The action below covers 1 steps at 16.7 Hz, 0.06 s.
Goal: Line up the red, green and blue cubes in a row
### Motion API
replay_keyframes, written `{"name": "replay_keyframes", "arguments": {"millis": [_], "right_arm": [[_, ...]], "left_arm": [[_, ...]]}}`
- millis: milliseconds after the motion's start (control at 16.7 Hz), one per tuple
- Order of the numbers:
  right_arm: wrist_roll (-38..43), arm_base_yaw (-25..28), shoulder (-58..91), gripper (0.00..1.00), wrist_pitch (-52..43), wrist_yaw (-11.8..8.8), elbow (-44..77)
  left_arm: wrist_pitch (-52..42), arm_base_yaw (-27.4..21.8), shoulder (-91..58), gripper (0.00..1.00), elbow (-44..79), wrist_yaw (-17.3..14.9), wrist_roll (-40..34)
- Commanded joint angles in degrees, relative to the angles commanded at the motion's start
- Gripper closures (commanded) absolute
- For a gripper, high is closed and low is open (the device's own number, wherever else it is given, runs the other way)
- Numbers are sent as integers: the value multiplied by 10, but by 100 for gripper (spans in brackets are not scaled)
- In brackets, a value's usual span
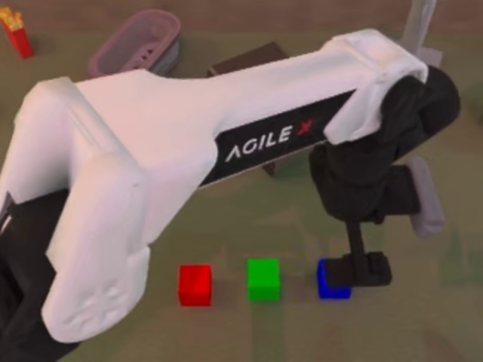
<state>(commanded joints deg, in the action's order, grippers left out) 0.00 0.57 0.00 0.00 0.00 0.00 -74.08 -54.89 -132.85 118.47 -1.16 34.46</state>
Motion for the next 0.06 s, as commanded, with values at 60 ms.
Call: {"name": "replay_keyframes", "arguments": {"millis": [60], "right_arm": [[0, 0, 0, 0, 0, 0, 0]], "left_arm": [[-3, 1, 1, 0, 3, 0, 0]]}}
